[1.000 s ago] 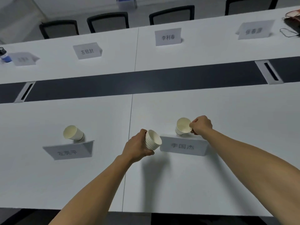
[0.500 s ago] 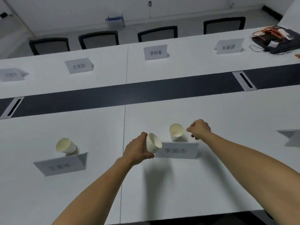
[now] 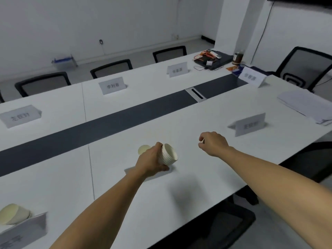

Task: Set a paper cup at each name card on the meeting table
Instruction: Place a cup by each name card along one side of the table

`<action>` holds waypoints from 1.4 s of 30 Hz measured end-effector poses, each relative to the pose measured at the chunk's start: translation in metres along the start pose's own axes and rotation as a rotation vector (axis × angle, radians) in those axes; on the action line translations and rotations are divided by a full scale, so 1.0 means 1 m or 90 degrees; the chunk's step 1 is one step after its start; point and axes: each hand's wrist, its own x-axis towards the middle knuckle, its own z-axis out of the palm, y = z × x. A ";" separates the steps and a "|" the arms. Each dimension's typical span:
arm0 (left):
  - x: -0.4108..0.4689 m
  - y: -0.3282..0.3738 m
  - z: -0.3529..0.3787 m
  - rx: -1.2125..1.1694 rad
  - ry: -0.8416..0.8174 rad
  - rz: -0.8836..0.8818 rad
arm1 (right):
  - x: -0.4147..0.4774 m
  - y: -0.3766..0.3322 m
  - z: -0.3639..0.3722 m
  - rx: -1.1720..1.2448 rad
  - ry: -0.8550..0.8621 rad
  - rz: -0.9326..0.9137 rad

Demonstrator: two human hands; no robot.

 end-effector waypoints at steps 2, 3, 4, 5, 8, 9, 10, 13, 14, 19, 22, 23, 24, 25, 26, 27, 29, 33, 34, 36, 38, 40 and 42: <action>0.006 0.033 0.011 0.017 -0.003 0.021 | -0.011 0.033 -0.012 0.006 0.007 0.012; 0.010 0.048 0.017 0.032 -0.004 0.034 | -0.016 0.049 -0.019 0.015 0.011 0.021; 0.013 0.065 0.024 0.039 -0.004 0.043 | -0.021 0.067 -0.026 0.026 0.017 0.027; 0.015 0.084 0.032 0.043 0.001 0.050 | -0.027 0.087 -0.033 0.040 0.020 0.035; 0.021 0.139 0.060 0.040 0.013 0.051 | -0.041 0.147 -0.053 0.065 0.025 0.050; 0.023 0.161 0.074 0.034 0.016 0.052 | -0.047 0.172 -0.062 0.072 0.025 0.054; 0.025 0.179 0.087 0.029 0.013 0.051 | -0.052 0.193 -0.068 0.076 0.025 0.054; 0.029 0.227 0.122 0.017 -0.001 0.056 | -0.064 0.249 -0.081 0.095 0.030 0.061; 0.029 0.242 0.132 0.014 -0.005 0.052 | -0.069 0.265 -0.086 0.101 0.025 0.065; 0.040 0.291 0.157 0.020 -0.013 0.058 | -0.067 0.317 -0.105 0.126 0.016 0.071; 0.058 0.302 0.160 0.031 -0.009 0.055 | -0.050 0.329 -0.108 0.163 0.016 0.065; 0.066 0.306 0.161 0.038 -0.008 0.054 | -0.042 0.331 -0.108 0.177 0.009 0.063; 0.076 0.309 0.162 0.042 -0.008 0.053 | -0.033 0.332 -0.108 0.189 0.000 0.059; 0.088 0.313 0.163 0.043 -0.005 0.053 | -0.022 0.333 -0.109 0.199 -0.013 0.053; 0.098 0.317 0.163 0.041 -0.003 0.052 | -0.012 0.334 -0.109 0.212 -0.026 0.046; 0.110 0.321 0.163 0.036 0.001 0.053 | -0.001 0.333 -0.111 0.230 -0.037 0.038; 0.134 0.329 0.163 0.027 0.004 0.054 | 0.023 0.334 -0.117 0.266 -0.046 0.030; 0.175 0.348 0.159 0.012 0.007 0.067 | 0.063 0.332 -0.137 0.304 -0.055 0.017; 0.185 0.353 0.157 0.010 0.009 0.075 | 0.073 0.332 -0.143 0.312 -0.055 0.012; 0.202 0.362 0.153 0.010 0.012 0.088 | 0.090 0.333 -0.151 0.339 -0.065 0.010; 0.216 0.367 0.150 0.010 0.012 0.089 | 0.106 0.334 -0.155 0.356 -0.083 0.009; 0.227 0.369 0.149 0.013 0.012 0.088 | 0.120 0.336 -0.155 0.354 -0.094 0.003; 0.238 0.369 0.150 0.008 0.014 0.077 | 0.136 0.341 -0.155 0.380 -0.111 -0.002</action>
